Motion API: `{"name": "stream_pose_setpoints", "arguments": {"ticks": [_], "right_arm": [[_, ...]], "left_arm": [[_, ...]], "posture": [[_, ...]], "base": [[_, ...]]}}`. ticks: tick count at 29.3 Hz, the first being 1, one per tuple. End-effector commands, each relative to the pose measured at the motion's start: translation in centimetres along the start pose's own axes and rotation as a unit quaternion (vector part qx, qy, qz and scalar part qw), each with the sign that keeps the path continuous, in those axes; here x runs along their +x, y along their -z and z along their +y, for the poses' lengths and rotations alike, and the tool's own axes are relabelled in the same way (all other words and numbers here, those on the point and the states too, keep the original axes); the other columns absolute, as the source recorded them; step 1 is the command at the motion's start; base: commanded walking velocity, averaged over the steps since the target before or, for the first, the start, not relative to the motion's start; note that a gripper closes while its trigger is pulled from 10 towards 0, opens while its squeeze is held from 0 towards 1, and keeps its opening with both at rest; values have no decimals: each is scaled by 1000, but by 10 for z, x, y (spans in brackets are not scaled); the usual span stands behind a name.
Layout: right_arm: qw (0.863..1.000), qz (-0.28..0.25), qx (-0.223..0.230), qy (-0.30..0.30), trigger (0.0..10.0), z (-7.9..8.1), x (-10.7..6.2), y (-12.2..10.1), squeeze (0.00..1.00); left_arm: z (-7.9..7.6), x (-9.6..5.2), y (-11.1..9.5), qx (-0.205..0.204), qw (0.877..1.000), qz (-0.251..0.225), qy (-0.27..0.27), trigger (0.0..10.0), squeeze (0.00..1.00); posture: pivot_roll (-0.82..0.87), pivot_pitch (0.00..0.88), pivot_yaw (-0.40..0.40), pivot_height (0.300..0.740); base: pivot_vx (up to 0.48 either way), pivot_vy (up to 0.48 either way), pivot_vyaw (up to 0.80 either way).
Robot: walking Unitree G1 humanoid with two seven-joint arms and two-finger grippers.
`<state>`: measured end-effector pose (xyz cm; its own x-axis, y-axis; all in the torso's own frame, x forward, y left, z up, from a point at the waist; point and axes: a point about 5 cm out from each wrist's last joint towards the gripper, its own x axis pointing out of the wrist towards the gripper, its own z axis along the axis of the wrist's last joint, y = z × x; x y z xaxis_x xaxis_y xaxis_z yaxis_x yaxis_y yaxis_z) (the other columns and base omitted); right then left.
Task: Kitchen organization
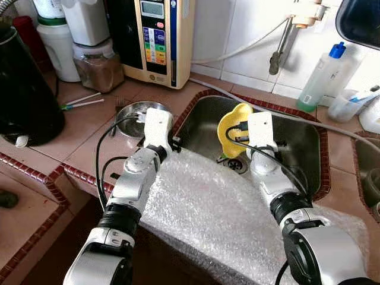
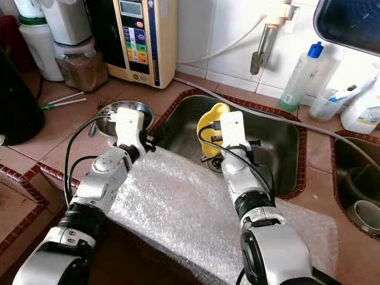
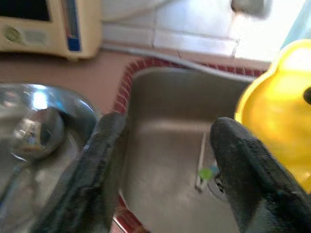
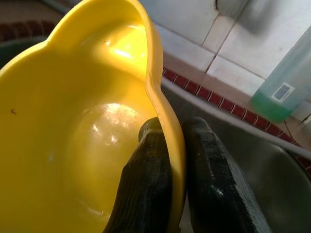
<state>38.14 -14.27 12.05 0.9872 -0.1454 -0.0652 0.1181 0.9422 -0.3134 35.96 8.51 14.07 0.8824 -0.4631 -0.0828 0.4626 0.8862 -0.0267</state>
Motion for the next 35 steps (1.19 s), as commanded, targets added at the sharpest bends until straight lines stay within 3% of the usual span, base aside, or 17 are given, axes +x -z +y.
{"name": "stream_pose_setpoints", "arguments": {"ticks": [1,5,14,15,16,17,35], "right_arm": [[999,32,-23,-18,0,1,-3,14,0],[997,52,-42,-27,0,0,-6,25,0],[993,97,-22,-56,0,9,-12,40,0],[993,97,-16,-62,4627,11,-13,40,0],[993,96,-11,-65,10000,12,-13,39,424],[993,95,-6,-64,10000,13,-13,39,1000],[994,95,32,-54,10000,14,-13,36,1000]], "left_arm": [[-4,-1,1,27,999,18,33,10000,1000],[-2,-2,1,28,999,24,32,10000,1000],[2,-3,1,42,998,37,30,10000,1000],[2,-3,0,43,998,37,30,10000,1000],[2,-2,0,43,998,35,30,10000,1000],[2,-2,0,43,998,34,29,10000,1000],[1,-5,3,45,998,41,27,10000,1000]], "posture": [[104,0,-55,740],[106,0,-56,740],[104,0,-54,740],[104,0,-53,740],[104,0,-53,740],[104,0,-53,740],[121,0,-61,740]], "base": [[0,0,0],[0,0,0],[0,0,0],[0,0,0],[0,0,0],[0,0,0],[0,0,0]]}}
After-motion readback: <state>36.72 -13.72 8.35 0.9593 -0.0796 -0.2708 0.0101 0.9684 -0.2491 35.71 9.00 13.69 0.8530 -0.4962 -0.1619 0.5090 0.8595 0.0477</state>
